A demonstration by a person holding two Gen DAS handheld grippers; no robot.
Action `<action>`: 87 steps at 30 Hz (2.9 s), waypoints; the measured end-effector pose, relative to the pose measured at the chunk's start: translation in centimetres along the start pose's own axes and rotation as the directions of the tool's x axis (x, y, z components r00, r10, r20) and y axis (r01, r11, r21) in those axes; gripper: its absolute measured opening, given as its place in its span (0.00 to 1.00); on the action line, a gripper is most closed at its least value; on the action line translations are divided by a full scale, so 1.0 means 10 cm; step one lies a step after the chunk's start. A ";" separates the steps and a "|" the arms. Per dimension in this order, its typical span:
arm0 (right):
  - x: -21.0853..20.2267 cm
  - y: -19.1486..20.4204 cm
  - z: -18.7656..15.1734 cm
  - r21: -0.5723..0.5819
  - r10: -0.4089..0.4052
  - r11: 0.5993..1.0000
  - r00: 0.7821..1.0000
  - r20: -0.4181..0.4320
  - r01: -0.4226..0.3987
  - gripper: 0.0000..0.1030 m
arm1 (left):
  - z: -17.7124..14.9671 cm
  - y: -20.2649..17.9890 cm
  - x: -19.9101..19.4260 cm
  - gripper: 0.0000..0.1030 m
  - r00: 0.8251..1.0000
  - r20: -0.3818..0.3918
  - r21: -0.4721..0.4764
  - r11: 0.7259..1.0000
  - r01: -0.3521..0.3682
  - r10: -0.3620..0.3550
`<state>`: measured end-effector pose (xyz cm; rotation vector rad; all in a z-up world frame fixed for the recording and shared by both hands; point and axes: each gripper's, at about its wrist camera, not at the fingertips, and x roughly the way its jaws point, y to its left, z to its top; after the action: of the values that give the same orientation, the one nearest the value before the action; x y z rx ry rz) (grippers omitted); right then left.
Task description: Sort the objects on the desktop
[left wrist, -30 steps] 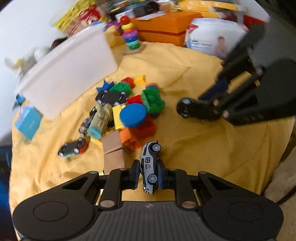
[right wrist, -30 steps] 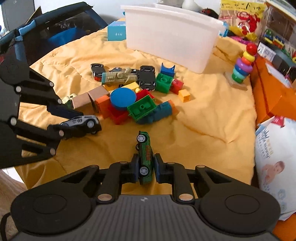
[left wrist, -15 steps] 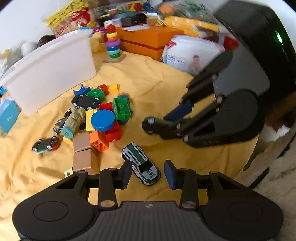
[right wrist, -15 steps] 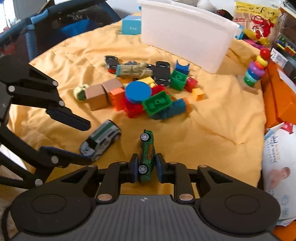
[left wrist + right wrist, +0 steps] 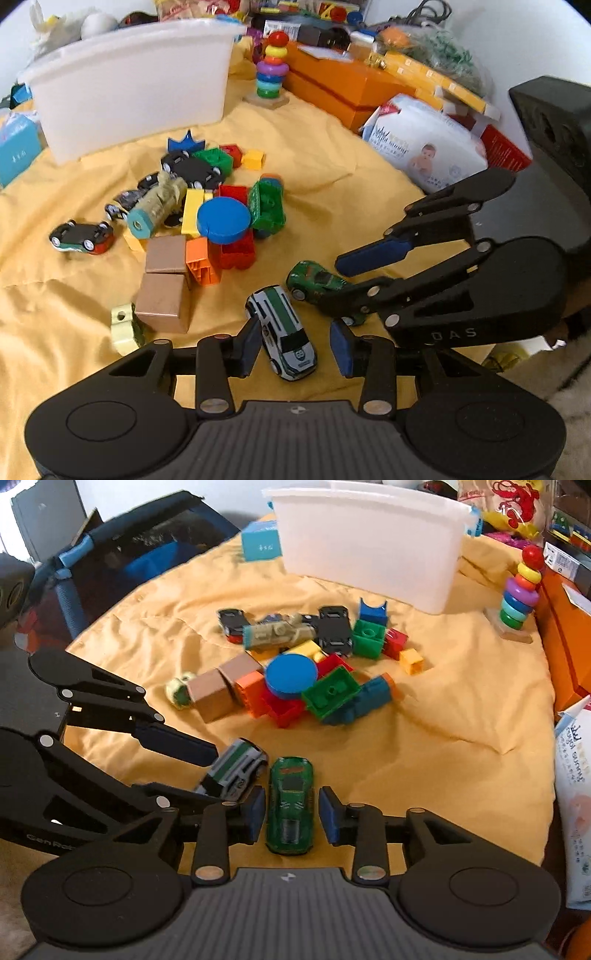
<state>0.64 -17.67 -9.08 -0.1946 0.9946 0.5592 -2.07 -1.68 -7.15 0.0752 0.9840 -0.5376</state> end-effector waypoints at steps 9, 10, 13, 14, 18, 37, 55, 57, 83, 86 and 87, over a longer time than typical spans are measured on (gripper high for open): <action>0.07 0.00 -0.09 -0.020 -0.014 1.000 1.000 -0.019 0.014 0.37 | 0.03 -0.10 0.18 0.43 0.995 -0.063 0.109 0.992 -0.071 0.078; 0.08 0.02 -0.10 -0.041 -0.024 0.999 1.000 -0.013 0.024 0.37 | 0.04 -0.14 0.19 0.43 0.993 -0.066 0.136 0.987 -0.085 0.094; 0.08 0.02 -0.10 -0.061 -0.033 0.998 0.999 -0.006 0.032 0.36 | 0.07 -0.15 0.21 0.42 0.991 -0.082 0.166 0.982 -0.091 0.106; 0.08 0.02 -0.09 -0.058 -0.030 0.998 1.000 -0.006 0.030 0.32 | 0.08 -0.15 0.20 0.38 0.991 -0.081 0.168 0.982 -0.088 0.103; 0.04 -0.01 -0.04 -0.022 -0.025 0.999 1.000 -0.009 0.025 0.32 | 0.13 -0.10 0.15 0.32 0.993 -0.082 0.156 0.985 -0.070 0.083; -0.49 -0.41 1.05 0.095 -0.135 0.989 0.936 0.326 0.110 0.32 | 1.33 0.73 -0.96 0.32 0.908 0.363 0.028 0.972 -0.235 0.209; -0.01 -0.90 2.41 0.258 -0.296 0.946 0.842 0.451 0.195 0.32 | 2.49 1.59 -0.37 0.32 0.848 0.399 -0.041 0.931 -0.362 0.347; 0.11 -0.95 2.45 0.271 -0.306 0.941 0.857 0.415 0.204 0.34 | 2.50 1.65 -0.26 0.32 0.864 0.366 -0.047 0.934 -0.353 0.345; -0.20 -0.40 0.90 0.202 -0.144 0.976 0.936 0.321 0.081 0.67 | 0.86 0.95 -0.49 0.71 0.953 0.192 -0.125 0.969 -0.215 0.236; -0.14 -0.31 0.66 0.177 -0.158 0.978 0.950 0.270 0.112 0.67 | 0.58 0.88 -0.42 0.71 0.971 0.128 -0.139 0.973 -0.183 0.201; -0.13 -0.27 0.59 0.160 -0.164 0.979 0.951 0.262 0.125 0.66 | 0.52 0.85 -0.42 0.71 0.976 0.120 -0.141 0.976 -0.165 0.182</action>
<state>5.86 -18.01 -5.10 -0.0603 0.7392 0.3670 4.06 5.87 -2.35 0.0087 0.8705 -0.3125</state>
